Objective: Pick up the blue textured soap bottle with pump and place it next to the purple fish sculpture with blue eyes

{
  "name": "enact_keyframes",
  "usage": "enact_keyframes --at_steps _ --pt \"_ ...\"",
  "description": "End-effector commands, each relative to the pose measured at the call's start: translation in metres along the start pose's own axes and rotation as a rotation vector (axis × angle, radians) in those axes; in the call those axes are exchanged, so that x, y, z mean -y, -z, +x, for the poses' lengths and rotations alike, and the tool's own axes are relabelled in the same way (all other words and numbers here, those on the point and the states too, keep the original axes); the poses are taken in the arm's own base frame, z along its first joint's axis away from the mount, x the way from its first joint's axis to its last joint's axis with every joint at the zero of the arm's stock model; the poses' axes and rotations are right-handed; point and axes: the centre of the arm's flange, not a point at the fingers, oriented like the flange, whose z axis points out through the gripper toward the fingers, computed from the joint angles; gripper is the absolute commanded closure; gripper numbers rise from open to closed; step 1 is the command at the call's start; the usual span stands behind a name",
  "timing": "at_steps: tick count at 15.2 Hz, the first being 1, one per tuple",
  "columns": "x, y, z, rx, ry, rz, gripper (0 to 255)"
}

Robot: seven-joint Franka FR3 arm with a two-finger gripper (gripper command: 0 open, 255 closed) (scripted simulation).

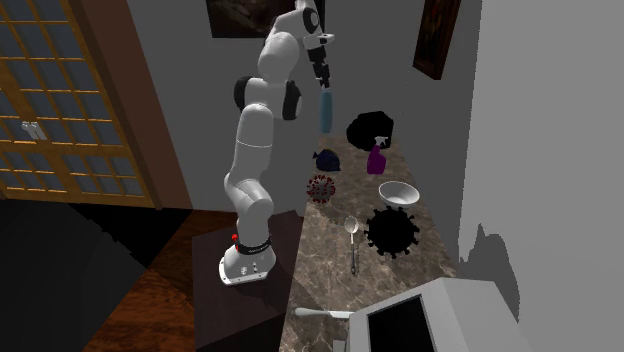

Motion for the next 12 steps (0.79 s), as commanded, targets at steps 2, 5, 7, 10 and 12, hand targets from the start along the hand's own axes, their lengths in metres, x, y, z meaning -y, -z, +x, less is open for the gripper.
enact_keyframes --at_steps 2,5,7,10,12 --pt "0.0 -0.015 -0.004 0.0 -0.001 0.001 255" --pt "0.001 -0.03 -0.009 0.0 -0.001 0.001 255" --pt "0.002 -0.041 -0.012 0.0 -0.001 0.001 255" --pt "0.003 -0.056 -0.016 0.0 -0.001 0.001 255" --pt "0.004 -0.066 -0.019 0.0 -0.001 0.001 255"
